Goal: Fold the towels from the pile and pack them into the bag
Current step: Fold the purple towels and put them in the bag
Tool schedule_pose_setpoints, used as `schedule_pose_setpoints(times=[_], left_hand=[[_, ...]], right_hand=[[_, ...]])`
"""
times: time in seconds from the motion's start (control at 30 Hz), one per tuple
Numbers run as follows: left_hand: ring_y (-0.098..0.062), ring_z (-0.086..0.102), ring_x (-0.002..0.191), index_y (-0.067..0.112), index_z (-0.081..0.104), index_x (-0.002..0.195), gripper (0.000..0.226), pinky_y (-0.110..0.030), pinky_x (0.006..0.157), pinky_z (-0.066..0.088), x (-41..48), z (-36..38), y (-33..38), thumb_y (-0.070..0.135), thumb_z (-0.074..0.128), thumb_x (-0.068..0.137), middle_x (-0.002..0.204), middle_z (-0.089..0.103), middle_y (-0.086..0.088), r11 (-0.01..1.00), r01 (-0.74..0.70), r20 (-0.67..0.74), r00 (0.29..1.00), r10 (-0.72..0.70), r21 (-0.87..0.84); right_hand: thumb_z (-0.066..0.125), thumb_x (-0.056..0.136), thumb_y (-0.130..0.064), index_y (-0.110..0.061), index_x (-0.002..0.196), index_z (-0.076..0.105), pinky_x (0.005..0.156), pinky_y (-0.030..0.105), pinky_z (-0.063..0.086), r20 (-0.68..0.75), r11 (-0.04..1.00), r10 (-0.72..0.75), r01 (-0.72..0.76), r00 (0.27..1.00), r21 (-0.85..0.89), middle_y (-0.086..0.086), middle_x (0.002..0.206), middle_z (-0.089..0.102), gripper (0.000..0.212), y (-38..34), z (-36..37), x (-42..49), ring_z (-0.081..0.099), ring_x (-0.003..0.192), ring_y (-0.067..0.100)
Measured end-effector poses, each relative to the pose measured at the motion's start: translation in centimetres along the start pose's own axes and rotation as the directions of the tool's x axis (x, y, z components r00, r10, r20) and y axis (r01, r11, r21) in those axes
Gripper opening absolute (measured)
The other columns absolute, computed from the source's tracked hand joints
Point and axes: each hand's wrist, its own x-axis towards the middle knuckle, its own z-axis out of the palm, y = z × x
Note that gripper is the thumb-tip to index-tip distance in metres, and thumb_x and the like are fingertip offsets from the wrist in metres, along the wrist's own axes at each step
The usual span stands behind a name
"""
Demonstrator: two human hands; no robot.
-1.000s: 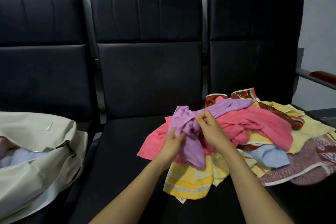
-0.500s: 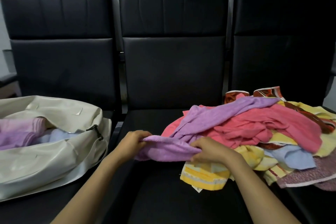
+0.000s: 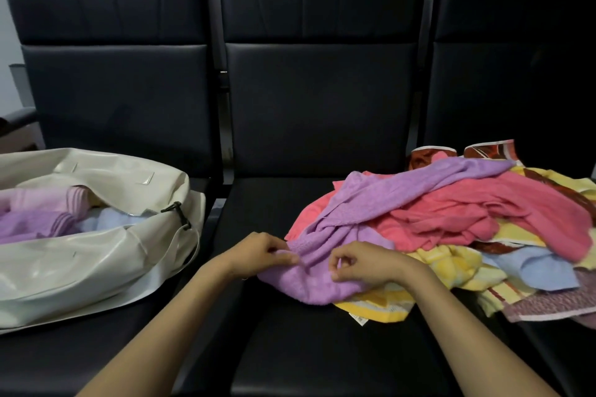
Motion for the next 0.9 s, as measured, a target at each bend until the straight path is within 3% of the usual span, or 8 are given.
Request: schedule_pose_setpoints(times=[0.07, 0.17, 0.23, 0.4, 0.53, 0.63, 0.73, 0.9], left_hand=[[-0.014, 0.059, 0.093, 0.02, 0.064, 0.098, 0.016, -0.024, 0.079, 0.045, 0.3, 0.4, -0.6, 0.03, 0.066, 0.086, 0.095, 0.062, 0.005, 0.986, 0.02, 0.014, 1.0, -0.022, 0.165], [-0.009, 0.057, 0.103, 0.029, 0.056, 0.111, 0.041, -0.024, 0.09, 0.047, 0.1, 1.2, -0.2, 0.042, 0.076, 0.077, 0.11, 0.06, 0.009, 0.991, 0.021, 0.102, 0.995, -0.007, -0.135], [-0.008, 0.058, 0.092, 0.029, 0.06, 0.108, 0.038, -0.025, 0.082, 0.048, 0.1, 1.6, 0.5, 0.048, 0.073, 0.078, 0.101, 0.061, 0.008, 0.993, -0.048, 0.107, 0.993, 0.06, -0.107], [0.001, 0.053, 0.078, 0.031, 0.062, 0.083, 0.013, -0.019, 0.075, 0.043, 0.6, 1.4, 1.3, 0.032, 0.056, 0.095, 0.085, 0.058, 0.009, 0.971, -0.143, -0.234, 0.967, 0.097, -0.191], [-0.005, 0.059, 0.083, 0.018, 0.063, 0.093, 0.015, -0.023, 0.077, 0.047, 0.7, 1.3, 2.9, 0.024, 0.05, 0.099, 0.086, 0.064, 0.004, 0.837, -0.224, -0.327, 0.943, 0.057, -0.499], [-0.011, 0.062, 0.088, 0.013, 0.063, 0.099, 0.017, -0.026, 0.079, 0.049, 0.5, 0.2, 3.0, 0.024, 0.05, 0.098, 0.094, 0.066, -0.004, 0.8, -0.266, -0.46, 0.888, -0.013, -0.537], [-0.004, 0.061, 0.086, 0.022, 0.065, 0.097, 0.016, -0.022, 0.077, 0.047, 0.0, -0.7, 2.0, 0.033, 0.054, 0.096, 0.09, 0.067, 0.004, 0.875, -0.238, -0.472, 0.881, 0.013, -0.421], [-0.004, 0.059, 0.074, 0.037, 0.067, 0.084, 0.026, -0.023, 0.07, 0.049, -1.0, -1.1, -0.2, 0.059, 0.068, 0.069, 0.078, 0.065, 0.008, 0.971, -0.154, -0.207, 0.972, 0.116, -0.183]], right_hand=[[0.059, 0.094, -0.028, -0.024, 0.093, 0.061, 0.061, 0.013, 0.036, -0.104, 0.989, -0.045, 0.059, 0.993, 0.132, -0.015, 0.072, 0.05, 0.004, -0.4, -0.2, -0.1, 0.043, 0.064, -0.001], [0.06, 0.093, -0.032, -0.026, 0.094, 0.065, 0.077, 0.022, 0.047, -0.249, 0.959, -0.111, 0.169, 0.962, 0.226, -0.011, 0.086, 0.062, 0.007, -0.9, -0.5, 0.2, 0.057, 0.082, 0.006], [0.062, 0.09, -0.036, -0.03, 0.092, 0.064, 0.084, 0.032, 0.051, -0.274, 0.958, -0.107, 0.173, 0.956, 0.23, -0.007, 0.095, 0.065, 0.007, -0.8, -0.6, 0.4, 0.061, 0.092, 0.014], [0.076, 0.076, -0.036, -0.022, 0.108, 0.057, 0.062, 0.025, 0.041, -0.096, 0.984, 0.129, -0.139, 0.987, -0.112, -0.007, 0.09, 0.053, 0.039, 0.1, -1.1, -0.5, 0.049, 0.077, 0.01], [0.055, 0.09, -0.023, -0.02, 0.105, 0.061, 0.074, 0.03, 0.041, -0.342, 0.943, 0.192, -0.27, 0.92, -0.195, 0.007, 0.11, 0.058, 0.016, 0.5, -0.8, 0.3, 0.055, 0.098, 0.024], [0.042, 0.094, -0.01, -0.012, 0.104, 0.057, 0.069, 0.031, 0.039, -0.493, 0.977, 0.204, -0.147, 0.846, 0.151, 0.004, 0.097, 0.059, 0.018, 1.3, -1.5, 0.2, 0.056, 0.089, 0.024], [0.05, 0.094, -0.01, -0.015, 0.072, 0.046, 0.061, 0.033, 0.032, -0.617, 0.957, 0.153, 0.039, 0.772, 0.287, -0.002, 0.066, 0.046, 0.023, 1.8, -2.3, -0.4, 0.046, 0.067, 0.017], [0.062, 0.087, -0.044, -0.021, 0.077, 0.062, 0.06, 0.025, 0.037, -0.291, 0.993, 0.041, -0.007, 0.956, 0.116, -0.008, 0.067, 0.055, 0.025, 0.9, -2.3, -1.7, 0.048, 0.062, 0.007]])
